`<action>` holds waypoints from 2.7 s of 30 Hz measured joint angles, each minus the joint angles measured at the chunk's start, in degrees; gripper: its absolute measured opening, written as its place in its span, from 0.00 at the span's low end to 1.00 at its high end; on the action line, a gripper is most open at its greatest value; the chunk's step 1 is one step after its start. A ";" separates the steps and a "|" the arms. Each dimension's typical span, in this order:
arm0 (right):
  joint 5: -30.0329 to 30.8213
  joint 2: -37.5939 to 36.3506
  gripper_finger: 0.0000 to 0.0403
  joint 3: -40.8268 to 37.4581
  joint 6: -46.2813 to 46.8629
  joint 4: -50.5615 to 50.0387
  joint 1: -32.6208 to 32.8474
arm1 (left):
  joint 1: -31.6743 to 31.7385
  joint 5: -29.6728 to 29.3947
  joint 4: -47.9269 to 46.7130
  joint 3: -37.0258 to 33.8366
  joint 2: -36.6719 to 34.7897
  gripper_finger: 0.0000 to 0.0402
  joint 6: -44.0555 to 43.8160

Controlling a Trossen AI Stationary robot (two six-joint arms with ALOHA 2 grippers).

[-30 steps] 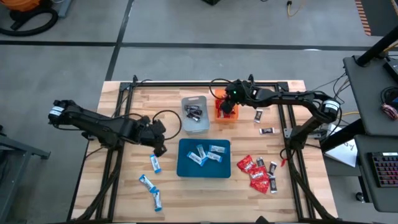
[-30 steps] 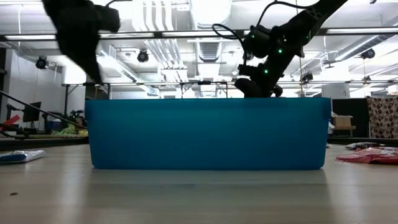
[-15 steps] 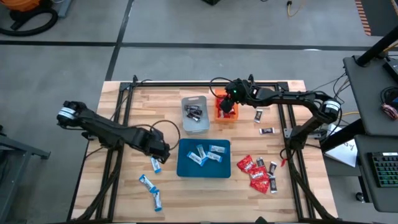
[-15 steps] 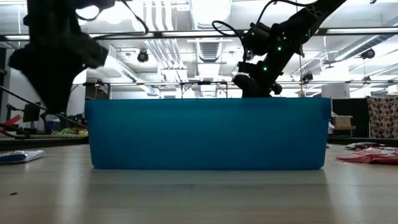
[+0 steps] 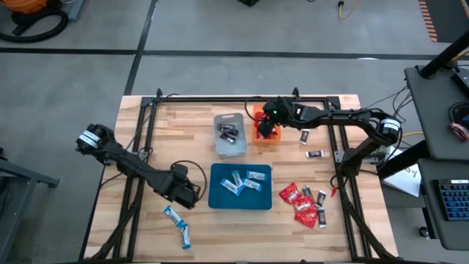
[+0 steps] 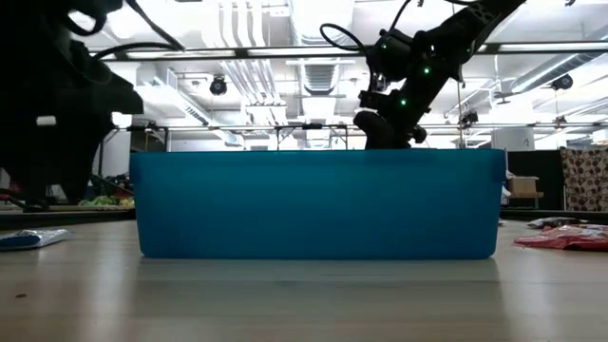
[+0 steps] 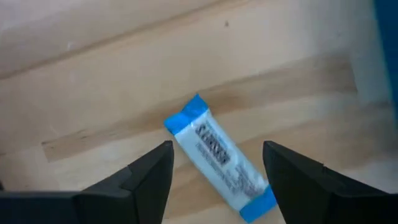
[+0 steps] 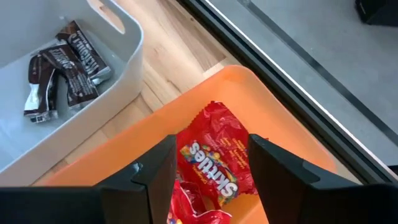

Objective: Sort candy
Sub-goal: Put the white chocolate bar into the blue bin

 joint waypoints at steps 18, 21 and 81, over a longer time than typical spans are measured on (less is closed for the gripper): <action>0.01 0.07 0.46 -0.01 -0.20 0.15 1.60 | -2.94 0.03 4.10 0.68 10.62 0.51 1.32; 0.03 0.07 0.46 -0.02 -0.20 0.15 1.60 | -3.70 -0.39 4.56 0.72 11.13 0.42 0.96; -21.39 0.30 0.46 -2.47 -9.99 46.04 22.23 | 16.38 -16.73 74.76 -13.38 -16.51 0.10 117.63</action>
